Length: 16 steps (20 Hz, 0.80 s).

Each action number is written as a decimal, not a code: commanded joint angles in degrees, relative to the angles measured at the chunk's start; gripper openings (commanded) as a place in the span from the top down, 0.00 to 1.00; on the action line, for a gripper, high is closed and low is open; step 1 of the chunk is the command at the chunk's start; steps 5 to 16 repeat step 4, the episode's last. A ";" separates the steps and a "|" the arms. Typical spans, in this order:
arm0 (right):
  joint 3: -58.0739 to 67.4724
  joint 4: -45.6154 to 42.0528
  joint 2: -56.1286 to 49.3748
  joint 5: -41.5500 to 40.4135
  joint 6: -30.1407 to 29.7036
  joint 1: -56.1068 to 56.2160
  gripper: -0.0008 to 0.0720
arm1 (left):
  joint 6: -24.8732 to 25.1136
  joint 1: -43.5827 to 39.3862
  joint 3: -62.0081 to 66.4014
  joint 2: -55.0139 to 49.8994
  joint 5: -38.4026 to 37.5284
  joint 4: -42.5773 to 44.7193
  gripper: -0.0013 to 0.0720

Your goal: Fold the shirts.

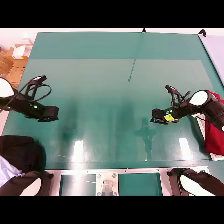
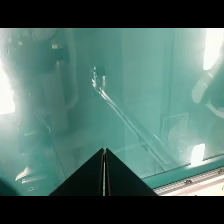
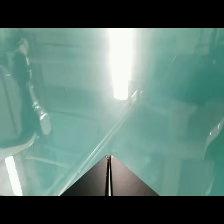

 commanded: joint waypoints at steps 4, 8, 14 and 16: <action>-0.83 0.11 0.46 -0.52 -0.07 1.01 0.97 | -0.22 0.00 -0.87 0.57 0.98 -0.02 0.95; -0.83 0.11 0.46 -0.52 -0.07 1.01 0.97 | -0.22 0.00 -0.87 0.57 0.98 -0.02 0.95; -0.83 0.11 0.46 -0.52 -0.07 1.01 0.97 | -0.22 0.00 -0.87 0.57 0.98 -0.02 0.95; -0.83 0.11 0.46 -0.52 -0.07 1.01 0.97 | -0.22 0.00 -0.87 0.57 0.98 -0.02 0.95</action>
